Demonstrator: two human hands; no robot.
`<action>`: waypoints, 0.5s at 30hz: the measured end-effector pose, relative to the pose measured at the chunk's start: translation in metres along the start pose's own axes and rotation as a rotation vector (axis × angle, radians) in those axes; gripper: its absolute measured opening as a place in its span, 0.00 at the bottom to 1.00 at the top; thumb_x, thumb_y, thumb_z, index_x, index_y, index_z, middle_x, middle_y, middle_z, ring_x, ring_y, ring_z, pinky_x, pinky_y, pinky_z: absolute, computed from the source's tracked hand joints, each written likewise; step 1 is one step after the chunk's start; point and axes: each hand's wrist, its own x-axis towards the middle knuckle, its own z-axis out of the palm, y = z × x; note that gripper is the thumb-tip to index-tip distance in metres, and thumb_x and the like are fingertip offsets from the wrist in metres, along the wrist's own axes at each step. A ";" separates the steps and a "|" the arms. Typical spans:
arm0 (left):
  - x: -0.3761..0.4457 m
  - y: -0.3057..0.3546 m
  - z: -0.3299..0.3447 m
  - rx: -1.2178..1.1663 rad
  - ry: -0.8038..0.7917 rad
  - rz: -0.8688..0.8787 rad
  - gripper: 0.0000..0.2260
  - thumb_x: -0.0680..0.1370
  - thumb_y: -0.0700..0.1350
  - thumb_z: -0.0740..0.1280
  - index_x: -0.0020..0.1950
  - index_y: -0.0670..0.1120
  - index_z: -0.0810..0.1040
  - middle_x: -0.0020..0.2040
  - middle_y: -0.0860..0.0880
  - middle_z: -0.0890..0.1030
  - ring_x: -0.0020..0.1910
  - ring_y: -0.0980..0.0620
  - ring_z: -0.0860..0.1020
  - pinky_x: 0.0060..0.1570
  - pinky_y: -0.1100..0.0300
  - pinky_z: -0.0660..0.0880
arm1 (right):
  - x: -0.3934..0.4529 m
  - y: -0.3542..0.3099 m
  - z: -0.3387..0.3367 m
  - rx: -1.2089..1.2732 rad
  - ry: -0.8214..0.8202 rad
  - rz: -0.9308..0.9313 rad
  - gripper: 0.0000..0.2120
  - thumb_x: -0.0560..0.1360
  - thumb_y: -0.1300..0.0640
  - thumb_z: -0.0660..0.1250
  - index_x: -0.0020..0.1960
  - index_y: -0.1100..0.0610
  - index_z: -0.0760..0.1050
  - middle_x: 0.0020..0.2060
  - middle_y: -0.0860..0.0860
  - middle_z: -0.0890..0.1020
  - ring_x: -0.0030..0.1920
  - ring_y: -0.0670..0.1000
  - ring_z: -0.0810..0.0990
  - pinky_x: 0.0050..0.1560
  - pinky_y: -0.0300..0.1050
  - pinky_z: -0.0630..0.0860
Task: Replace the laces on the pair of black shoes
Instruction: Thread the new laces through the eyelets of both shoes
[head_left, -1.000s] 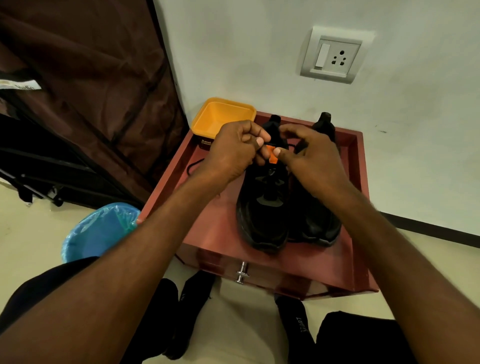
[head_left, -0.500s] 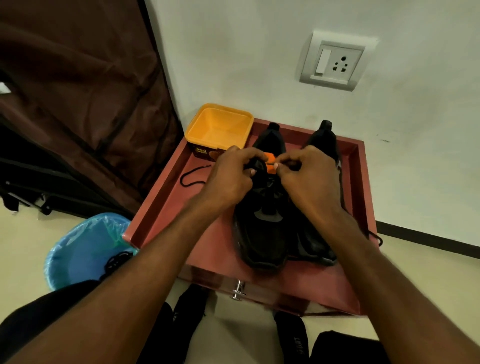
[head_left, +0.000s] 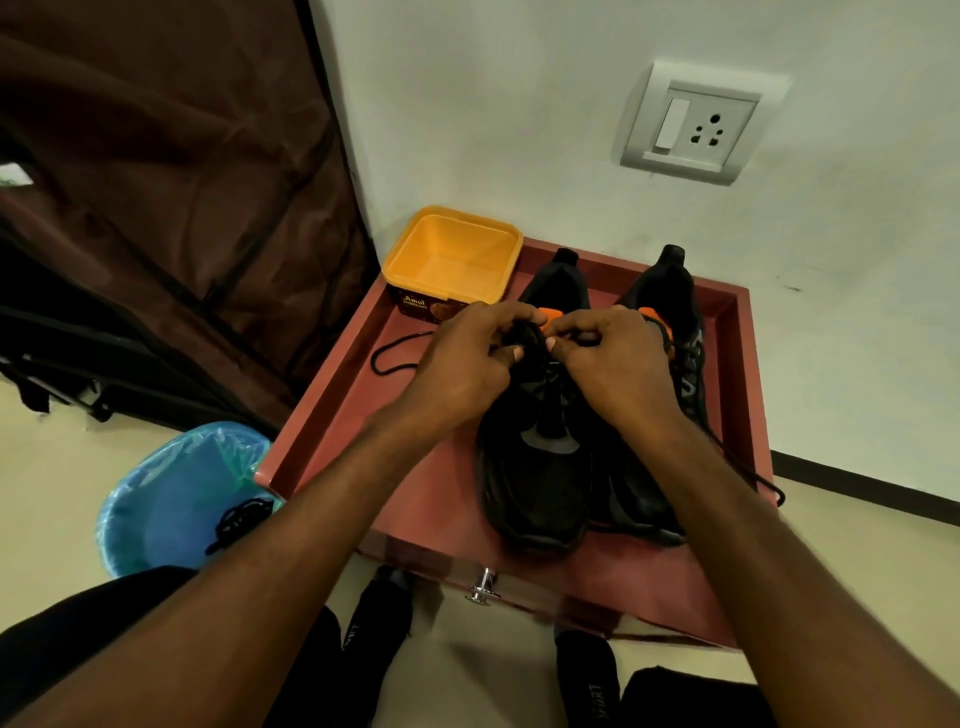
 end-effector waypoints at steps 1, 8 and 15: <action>0.000 0.001 0.001 0.008 0.003 0.005 0.19 0.80 0.36 0.68 0.67 0.54 0.80 0.60 0.49 0.77 0.59 0.48 0.80 0.57 0.46 0.81 | 0.000 0.001 0.001 0.005 -0.002 -0.004 0.06 0.78 0.55 0.72 0.50 0.46 0.87 0.46 0.46 0.86 0.45 0.44 0.84 0.44 0.41 0.80; -0.001 0.003 0.003 -0.031 0.076 -0.030 0.13 0.79 0.37 0.71 0.62 0.48 0.79 0.51 0.55 0.79 0.52 0.59 0.80 0.51 0.60 0.79 | -0.004 -0.002 0.005 -0.060 0.078 0.046 0.04 0.79 0.55 0.72 0.50 0.50 0.85 0.41 0.45 0.84 0.36 0.43 0.81 0.34 0.39 0.72; 0.000 0.003 0.004 0.007 0.126 -0.039 0.04 0.78 0.43 0.74 0.52 0.48 0.82 0.47 0.54 0.84 0.47 0.58 0.83 0.47 0.55 0.83 | 0.001 -0.004 0.001 0.163 -0.088 0.107 0.09 0.80 0.61 0.68 0.53 0.55 0.87 0.48 0.48 0.86 0.48 0.45 0.83 0.44 0.37 0.76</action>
